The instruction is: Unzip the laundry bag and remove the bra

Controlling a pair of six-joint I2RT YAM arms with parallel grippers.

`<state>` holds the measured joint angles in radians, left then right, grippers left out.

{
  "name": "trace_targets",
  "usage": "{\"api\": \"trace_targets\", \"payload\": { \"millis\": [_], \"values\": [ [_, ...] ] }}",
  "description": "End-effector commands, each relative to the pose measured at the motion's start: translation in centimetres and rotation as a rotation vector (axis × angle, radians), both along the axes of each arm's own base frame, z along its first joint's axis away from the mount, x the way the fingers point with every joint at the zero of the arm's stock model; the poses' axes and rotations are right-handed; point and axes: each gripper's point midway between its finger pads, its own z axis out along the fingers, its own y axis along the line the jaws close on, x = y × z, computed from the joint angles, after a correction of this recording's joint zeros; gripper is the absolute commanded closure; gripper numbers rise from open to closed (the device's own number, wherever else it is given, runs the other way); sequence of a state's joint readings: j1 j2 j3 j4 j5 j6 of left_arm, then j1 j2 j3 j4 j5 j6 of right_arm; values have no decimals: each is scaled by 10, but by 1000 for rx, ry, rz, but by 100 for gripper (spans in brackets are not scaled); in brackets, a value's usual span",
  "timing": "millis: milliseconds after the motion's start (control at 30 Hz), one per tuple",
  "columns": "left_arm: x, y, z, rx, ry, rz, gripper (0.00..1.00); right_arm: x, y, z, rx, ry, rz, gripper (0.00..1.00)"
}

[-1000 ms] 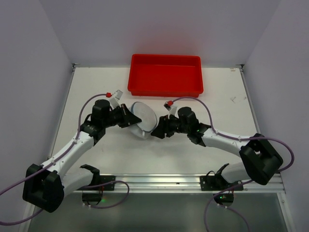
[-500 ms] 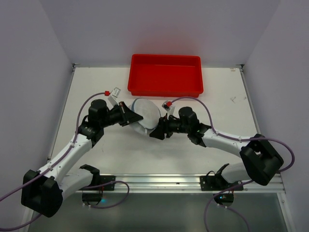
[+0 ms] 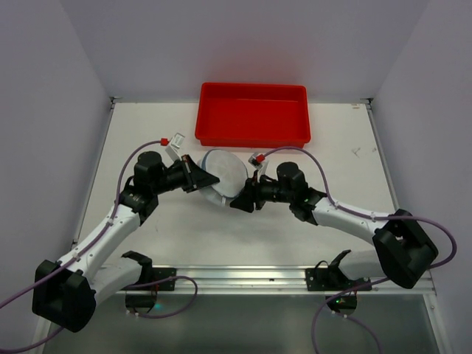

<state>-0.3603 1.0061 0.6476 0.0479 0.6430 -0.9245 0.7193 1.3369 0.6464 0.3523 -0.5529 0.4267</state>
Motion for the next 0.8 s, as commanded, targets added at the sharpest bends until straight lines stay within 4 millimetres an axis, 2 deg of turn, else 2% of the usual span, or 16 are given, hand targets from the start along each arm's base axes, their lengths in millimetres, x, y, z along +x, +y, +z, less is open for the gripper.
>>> {"api": "trace_targets", "payload": {
  "millis": [0, 133, 267, 300, 500, 533, 567, 633, 700, 733, 767],
  "values": [
    [-8, -4, 15, -45, -41, -50, 100, 1, 3, 33, 82, -125, 36, 56],
    [-8, -4, 15, -42, -44, -52, 100, 2, 0, 33, 77, -129, 14, 73],
    [-7, -4, 15, -36, -52, -55, 100, 2, -6, 27, 53, -126, -6, 98],
    [-6, -4, 15, -33, -54, -54, 100, 2, -8, 27, 46, -126, -14, 100],
    [2, -3, 0, 37, -67, -68, 100, 4, -31, 19, -64, -120, -110, 100],
    [4, -4, -6, 60, -70, -78, 100, 7, -42, 8, -125, -102, -158, 100],
    [6, -5, -6, 71, -85, -93, 100, 7, -48, 9, -142, -107, -179, 100],
    [9, -2, -24, 138, -67, -112, 100, 7, -61, 0, -201, -84, -230, 100],
    [15, -2, -24, 170, -104, -131, 100, 8, -75, -5, -262, -77, -279, 100],
    [18, 0, -34, 207, -113, -145, 100, 5, -83, -13, -309, -57, -293, 100],
    [23, -1, -30, 218, -143, -157, 100, 4, -87, -16, -328, -50, -305, 100]
  ]
}}
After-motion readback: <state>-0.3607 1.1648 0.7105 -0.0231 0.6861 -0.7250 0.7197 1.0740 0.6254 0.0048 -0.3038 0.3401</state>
